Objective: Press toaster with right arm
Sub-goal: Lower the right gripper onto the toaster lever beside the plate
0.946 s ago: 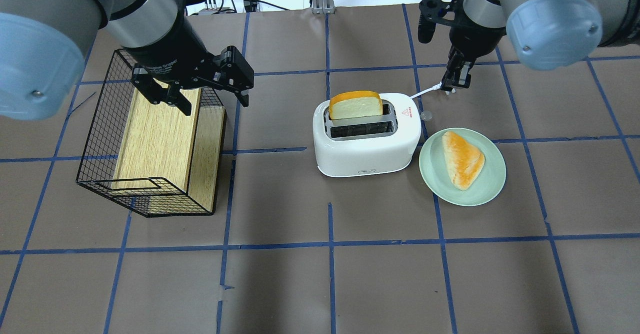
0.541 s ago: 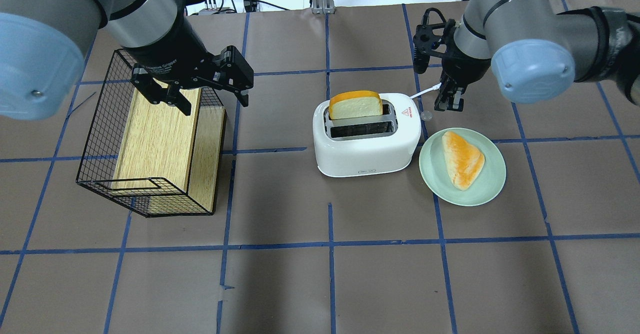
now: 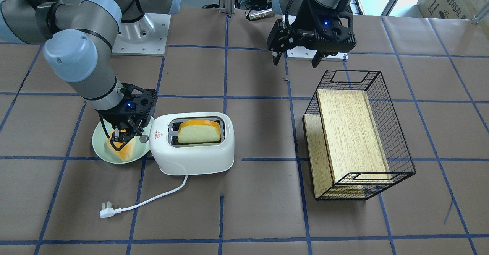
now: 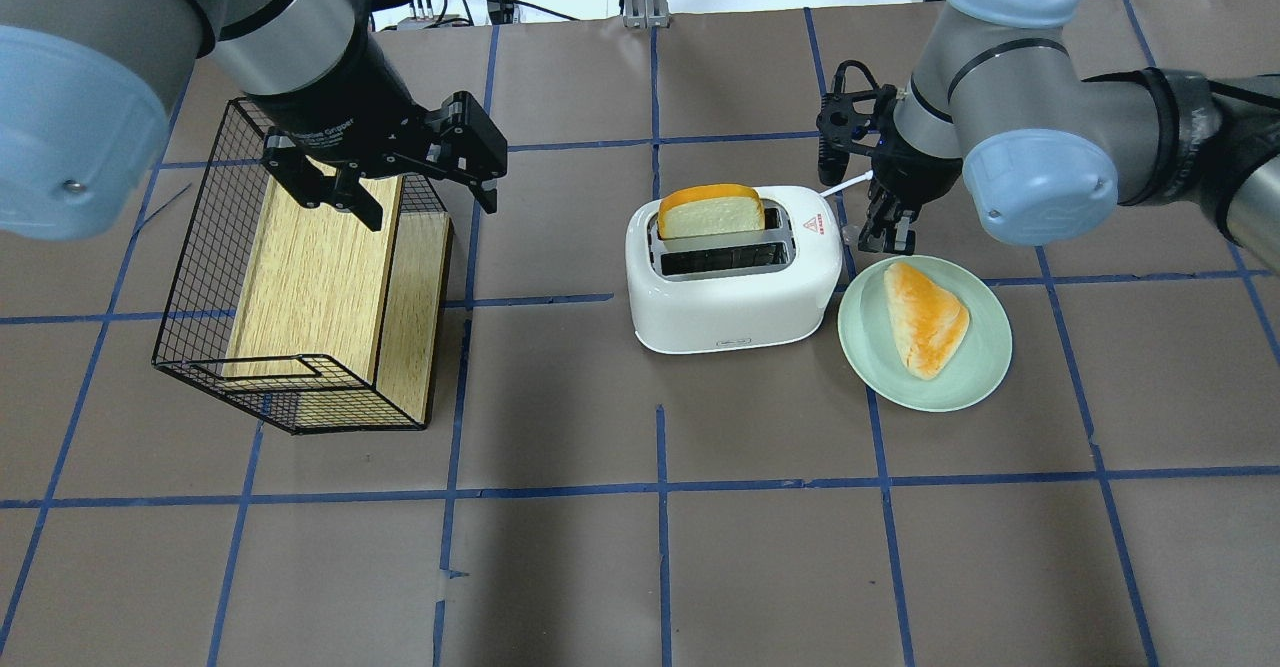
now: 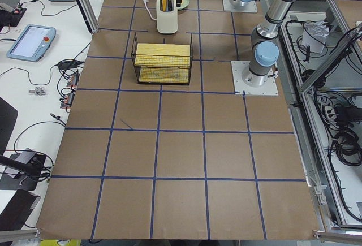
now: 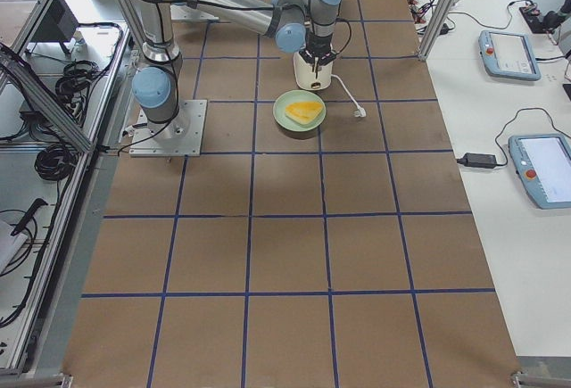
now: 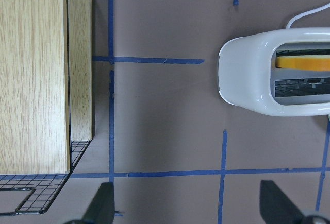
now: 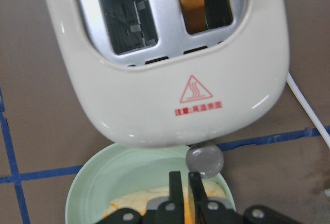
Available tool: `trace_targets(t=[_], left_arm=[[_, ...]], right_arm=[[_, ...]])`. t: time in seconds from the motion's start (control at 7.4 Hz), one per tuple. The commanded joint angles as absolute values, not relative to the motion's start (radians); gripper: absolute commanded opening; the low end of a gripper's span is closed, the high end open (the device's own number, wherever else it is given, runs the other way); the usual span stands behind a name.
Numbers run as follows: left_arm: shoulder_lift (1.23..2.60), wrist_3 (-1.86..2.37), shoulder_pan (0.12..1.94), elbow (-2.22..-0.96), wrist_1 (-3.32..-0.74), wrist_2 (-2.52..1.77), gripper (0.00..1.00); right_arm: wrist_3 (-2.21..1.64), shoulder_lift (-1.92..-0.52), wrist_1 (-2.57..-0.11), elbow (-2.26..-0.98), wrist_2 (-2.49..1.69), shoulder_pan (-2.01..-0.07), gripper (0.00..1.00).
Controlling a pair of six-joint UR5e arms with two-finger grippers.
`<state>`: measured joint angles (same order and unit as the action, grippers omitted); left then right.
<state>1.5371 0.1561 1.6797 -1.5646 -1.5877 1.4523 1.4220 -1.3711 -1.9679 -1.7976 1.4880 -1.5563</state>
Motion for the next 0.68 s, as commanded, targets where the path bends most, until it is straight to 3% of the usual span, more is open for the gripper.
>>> trace_targets(t=[0.0, 0.54], left_arm=[[1.537, 0.156, 1.680, -1.565, -1.588, 1.453, 1.00], [1.537, 0.156, 1.681, -1.565, -1.588, 1.451, 1.00]], right_arm=[[1.436, -1.361, -1.980, -1.799, 1.476, -1.559, 0.18], [1.471, -1.313, -2.043, -1.807, 1.474, -1.557, 0.18]])
